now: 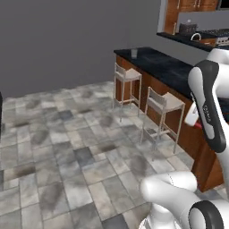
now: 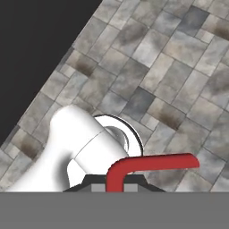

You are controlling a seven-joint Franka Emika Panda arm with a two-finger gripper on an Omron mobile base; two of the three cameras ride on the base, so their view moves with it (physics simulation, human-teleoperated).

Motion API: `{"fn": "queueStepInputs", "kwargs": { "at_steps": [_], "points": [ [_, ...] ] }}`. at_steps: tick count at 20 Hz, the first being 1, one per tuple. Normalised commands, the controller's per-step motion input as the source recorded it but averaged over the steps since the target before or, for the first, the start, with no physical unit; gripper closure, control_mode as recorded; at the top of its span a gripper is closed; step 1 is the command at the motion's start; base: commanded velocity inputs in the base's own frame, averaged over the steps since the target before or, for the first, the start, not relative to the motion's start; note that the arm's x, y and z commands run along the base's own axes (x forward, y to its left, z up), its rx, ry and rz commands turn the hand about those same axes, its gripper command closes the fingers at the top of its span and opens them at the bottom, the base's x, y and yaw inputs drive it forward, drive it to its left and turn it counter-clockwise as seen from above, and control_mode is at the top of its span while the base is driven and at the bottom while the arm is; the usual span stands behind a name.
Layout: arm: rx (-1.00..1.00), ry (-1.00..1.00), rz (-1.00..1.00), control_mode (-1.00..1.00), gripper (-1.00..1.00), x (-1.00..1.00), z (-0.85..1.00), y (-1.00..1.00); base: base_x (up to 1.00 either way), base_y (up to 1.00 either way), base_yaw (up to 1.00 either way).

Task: Take a straw from the drawer in front and place it inside the glass cup on the dining counter.

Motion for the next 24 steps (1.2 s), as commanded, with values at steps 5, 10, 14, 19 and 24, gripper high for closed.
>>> {"fn": "queueStepInputs", "kwargs": {
  "at_steps": [5,10,14,19,24],
  "points": [
    [0.0,0.0,0.0,1.0,1.0,0.0,0.0,0.0,0.84,0.78,-0.32],
    [0.0,0.0,0.0,1.0,1.0,0.0,0.0,0.0,0.77,0.79,-0.32],
    [0.0,0.0,0.0,1.0,1.0,0.0,0.0,0.0,0.69,0.8,-0.34],
    [0.0,0.0,0.0,1.0,1.0,0.0,0.0,0.0,0.65,0.84,-0.34],
    [0.0,0.0,0.0,1.0,1.0,0.0,0.0,0.0,0.58,0.82,-0.35]
  ]
}}
